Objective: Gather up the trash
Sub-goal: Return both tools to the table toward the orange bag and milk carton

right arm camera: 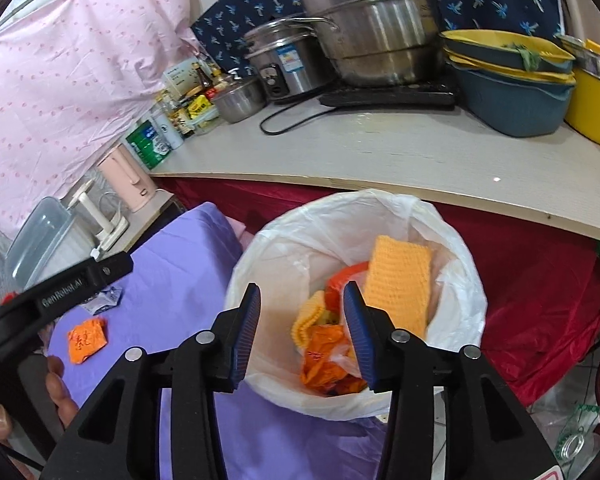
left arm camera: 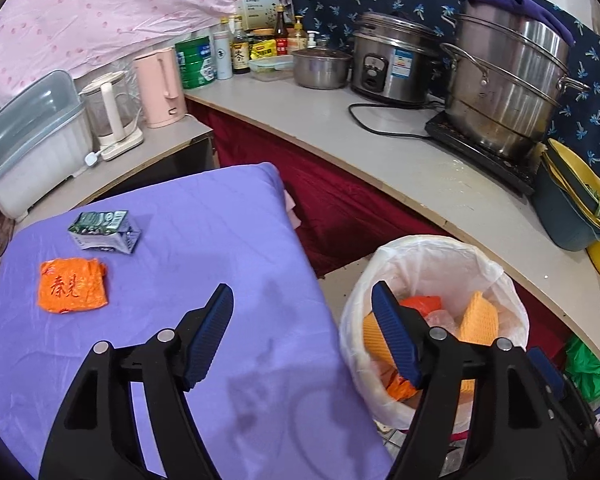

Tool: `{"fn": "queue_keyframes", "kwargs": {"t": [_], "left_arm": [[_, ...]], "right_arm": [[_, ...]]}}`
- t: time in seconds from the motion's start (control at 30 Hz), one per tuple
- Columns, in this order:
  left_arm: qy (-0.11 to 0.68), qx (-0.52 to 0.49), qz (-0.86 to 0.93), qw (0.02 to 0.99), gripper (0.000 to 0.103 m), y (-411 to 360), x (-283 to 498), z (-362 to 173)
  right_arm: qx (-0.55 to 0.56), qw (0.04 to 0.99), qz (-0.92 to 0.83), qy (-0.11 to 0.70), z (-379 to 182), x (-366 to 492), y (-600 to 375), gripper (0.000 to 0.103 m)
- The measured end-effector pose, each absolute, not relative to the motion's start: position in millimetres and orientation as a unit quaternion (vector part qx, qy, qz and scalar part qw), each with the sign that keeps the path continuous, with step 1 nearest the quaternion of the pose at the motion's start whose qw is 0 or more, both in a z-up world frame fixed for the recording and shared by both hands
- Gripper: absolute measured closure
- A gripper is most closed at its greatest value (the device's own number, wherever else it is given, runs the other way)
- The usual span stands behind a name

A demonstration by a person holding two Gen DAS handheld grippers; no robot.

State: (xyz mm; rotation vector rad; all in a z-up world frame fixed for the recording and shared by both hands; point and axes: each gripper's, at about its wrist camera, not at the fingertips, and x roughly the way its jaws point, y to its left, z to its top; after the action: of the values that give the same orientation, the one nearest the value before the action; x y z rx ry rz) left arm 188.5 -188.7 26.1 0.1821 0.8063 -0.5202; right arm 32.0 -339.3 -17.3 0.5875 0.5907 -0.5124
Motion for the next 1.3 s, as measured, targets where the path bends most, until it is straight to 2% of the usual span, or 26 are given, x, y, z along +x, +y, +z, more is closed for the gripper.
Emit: {"fn": "queue_keyframes", "kwargs": {"t": [0.83, 1.3], "left_arm": [[0.428, 0.040, -0.101, 0.897, 0.034, -8.8, 240.0, 2.3], [0.456, 0.006, -0.019, 0.890, 0.019, 91.9, 298.3, -27.8]], "right_arm": [[0.218, 0.909, -0.131, 0.332, -10.5, 133.3, -211.4, 0.055], [0.198, 0.906, -0.075, 0.366, -34.2, 211.9, -159.1, 0.055]]}}
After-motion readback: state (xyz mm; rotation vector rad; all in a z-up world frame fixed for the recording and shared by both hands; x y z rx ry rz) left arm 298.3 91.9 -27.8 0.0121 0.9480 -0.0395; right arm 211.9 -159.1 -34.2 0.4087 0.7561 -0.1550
